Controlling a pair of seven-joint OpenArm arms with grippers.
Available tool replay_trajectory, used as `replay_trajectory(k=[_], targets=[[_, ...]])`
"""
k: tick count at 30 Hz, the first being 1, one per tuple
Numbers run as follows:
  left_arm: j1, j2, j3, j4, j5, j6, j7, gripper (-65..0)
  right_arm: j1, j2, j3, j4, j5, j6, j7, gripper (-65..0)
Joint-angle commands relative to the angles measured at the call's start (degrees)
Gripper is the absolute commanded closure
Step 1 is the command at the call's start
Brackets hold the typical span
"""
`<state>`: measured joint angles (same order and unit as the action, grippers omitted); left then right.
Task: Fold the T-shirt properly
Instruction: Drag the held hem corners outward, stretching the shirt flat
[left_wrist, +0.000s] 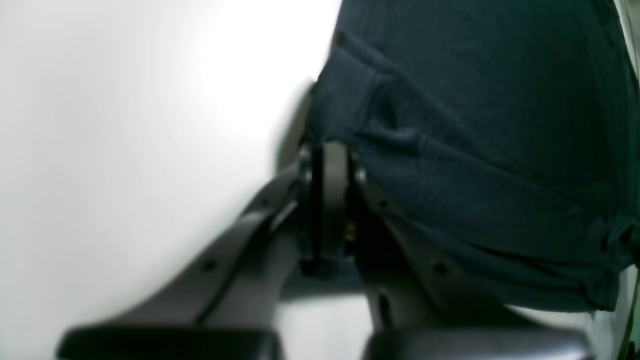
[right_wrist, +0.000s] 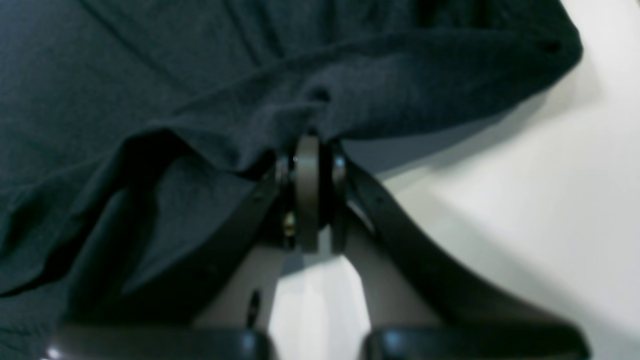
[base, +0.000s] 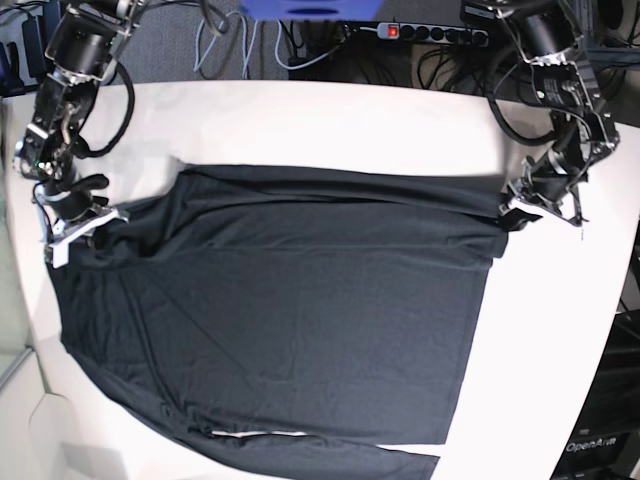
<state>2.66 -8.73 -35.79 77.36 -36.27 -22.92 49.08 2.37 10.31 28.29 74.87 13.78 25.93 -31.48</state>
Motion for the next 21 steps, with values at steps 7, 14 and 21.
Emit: replay_trajectory(k=[7, 14, 21], targets=[[-3.31, -0.81, -0.21, 0.75, -0.61, -0.51, -1.12, 0.0, 2.24, 1.08, 0.15, 1.04, 0.59, 0.31, 1.46, -0.6], [-5.51, -0.72, 0.05, 0.75, -0.96, 3.36, -1.12, 0.0, 3.56, 1.61, -1.09, 1.04, 0.50, 0.31, 1.29, -0.6], [-6.74, -0.72, 0.05, 0.84, -1.22, 4.41, -1.04, 0.0, 3.56, 2.49, -3.02, 1.04, 0.50, 0.31, 1.38, -0.6]])
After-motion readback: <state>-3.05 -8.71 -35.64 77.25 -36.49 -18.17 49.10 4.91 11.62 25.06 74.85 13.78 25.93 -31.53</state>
